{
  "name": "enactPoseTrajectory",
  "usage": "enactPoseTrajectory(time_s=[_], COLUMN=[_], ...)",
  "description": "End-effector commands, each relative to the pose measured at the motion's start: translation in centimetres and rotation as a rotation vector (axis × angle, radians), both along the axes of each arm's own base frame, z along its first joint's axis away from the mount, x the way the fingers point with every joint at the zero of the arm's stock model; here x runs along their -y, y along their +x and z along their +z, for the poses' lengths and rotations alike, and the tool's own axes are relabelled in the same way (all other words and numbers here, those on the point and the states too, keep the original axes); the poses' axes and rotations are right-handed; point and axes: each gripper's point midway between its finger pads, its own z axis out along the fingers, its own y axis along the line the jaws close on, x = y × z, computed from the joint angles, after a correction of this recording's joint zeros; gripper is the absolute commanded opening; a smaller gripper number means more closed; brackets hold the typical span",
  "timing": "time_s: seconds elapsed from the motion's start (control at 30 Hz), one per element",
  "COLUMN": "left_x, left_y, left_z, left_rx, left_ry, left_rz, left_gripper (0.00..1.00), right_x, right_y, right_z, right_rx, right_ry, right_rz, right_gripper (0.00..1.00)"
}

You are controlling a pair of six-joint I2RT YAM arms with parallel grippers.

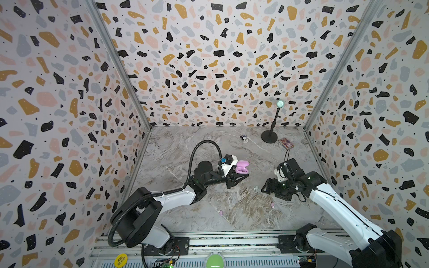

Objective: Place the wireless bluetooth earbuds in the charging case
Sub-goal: 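Lower the right gripper onto a pink earbud on the table and close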

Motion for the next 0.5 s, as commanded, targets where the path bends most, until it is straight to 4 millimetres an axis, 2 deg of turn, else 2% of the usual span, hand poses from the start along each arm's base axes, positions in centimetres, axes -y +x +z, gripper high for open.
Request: enactPoseTrajectory(time_s=[0.0, 0.17, 0.47], left_x=[-0.8, -1.3, -1.9], left_y=[-0.6, -1.0, -1.8], left_z=[2.7, 2.3, 2.1], left_rx=[0.055, 0.040, 0.038], left_ry=[-0.104, -0.125, -0.135], left_rz=[0.004, 0.010, 0.006], left_gripper=[0.00, 0.00, 0.00], right_x=[1.3, 2.4, 3.0], right_y=[0.6, 0.0, -0.1], right_z=[-0.6, -3.1, -6.5], right_rx=[0.001, -0.058, -0.144], right_ry=[-0.030, -0.091, -0.144], right_rz=[-0.157, -0.209, -0.269], right_gripper=[0.72, 0.61, 0.52])
